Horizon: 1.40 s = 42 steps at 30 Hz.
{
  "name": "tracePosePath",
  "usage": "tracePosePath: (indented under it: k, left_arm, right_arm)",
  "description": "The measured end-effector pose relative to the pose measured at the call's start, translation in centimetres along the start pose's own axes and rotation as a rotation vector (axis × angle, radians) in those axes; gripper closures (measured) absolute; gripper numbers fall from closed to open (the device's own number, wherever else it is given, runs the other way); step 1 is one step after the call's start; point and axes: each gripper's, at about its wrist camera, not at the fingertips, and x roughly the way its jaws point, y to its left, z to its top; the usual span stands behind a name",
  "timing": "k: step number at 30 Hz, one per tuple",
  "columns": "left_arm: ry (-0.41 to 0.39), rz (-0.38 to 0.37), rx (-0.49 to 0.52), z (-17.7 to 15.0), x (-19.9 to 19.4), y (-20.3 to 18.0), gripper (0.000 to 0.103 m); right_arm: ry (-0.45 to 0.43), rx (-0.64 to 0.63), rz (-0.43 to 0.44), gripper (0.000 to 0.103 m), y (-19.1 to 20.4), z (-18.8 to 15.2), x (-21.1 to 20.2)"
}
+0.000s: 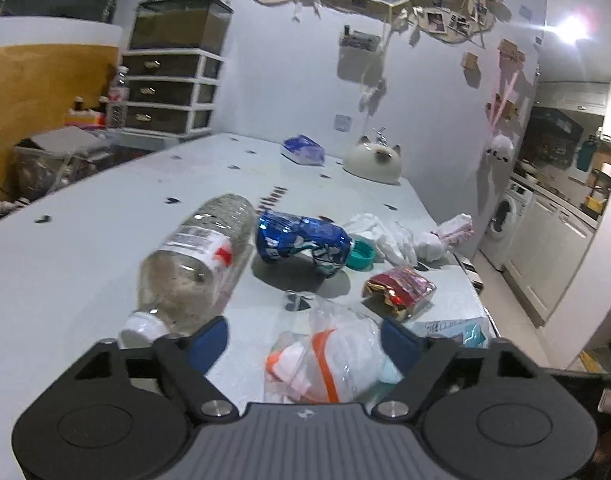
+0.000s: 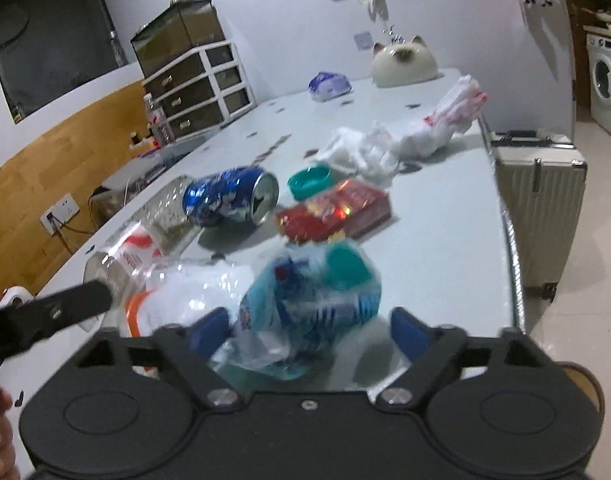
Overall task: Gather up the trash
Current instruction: 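Grasp the clear orange-striped bag with the left tool while the right grasps the teal bag, then lift both held plastic bags off the table and carry them toward the bin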
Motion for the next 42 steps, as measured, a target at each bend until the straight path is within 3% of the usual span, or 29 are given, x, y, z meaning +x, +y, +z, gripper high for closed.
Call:
tracePosePath:
  k: [2, 6, 9, 11, 15, 19, 22, 26, 31, 42]
  left_arm:
    - [0.018, -0.022, -0.012, 0.1, 1.0, 0.2, 0.036]
    - [0.050, -0.066, -0.041, 0.2, 2.5, 0.2, 0.048]
    - [0.078, -0.098, -0.043, 0.0, 3.3, -0.1, 0.052]
    - [0.086, -0.112, -0.038, -0.1, 3.5, -0.4, 0.054]
    - [0.127, -0.097, -0.026, -0.5, 4.2, -0.8, 0.069]
    - [0.129, -0.109, -0.034, -0.9, 4.0, -0.9, 0.072]
    - [0.135, -0.120, -0.024, -1.1, 3.8, -1.2, 0.074]
    - [0.128, -0.104, -0.034, -1.3, 3.3, -1.4, 0.075]
    - [0.099, -0.084, -0.048, -1.3, 1.9, -1.7, 0.085]
    - [0.013, -0.045, 0.022, -1.6, -2.9, -4.8, 0.093]
  right_arm:
    - [-0.002, -0.005, 0.007, 0.028, 0.0, -0.2, 0.1]
    - [-0.027, -0.040, 0.033, 0.031, 0.3, -0.2, -0.7]
    - [-0.039, -0.038, 0.066, 0.028, 0.3, 0.1, -1.2]
    - [-0.050, -0.010, 0.091, 0.019, -0.1, 0.2, -1.5]
    - [-0.045, 0.049, 0.116, 0.019, -0.6, 0.4, -1.6]
    - [-0.027, 0.069, 0.115, 0.022, -0.8, 0.4, -1.2]
    - [0.011, 0.082, 0.118, 0.036, -0.9, 0.0, -0.4]
    - [0.014, 0.105, 0.143, 0.044, -1.2, -0.7, -0.7]
    - [-0.006, 0.066, 0.115, 0.053, -1.1, -1.0, -1.8]
    - [-0.098, -0.046, 0.046, 0.056, -0.1, -1.5, -6.8]
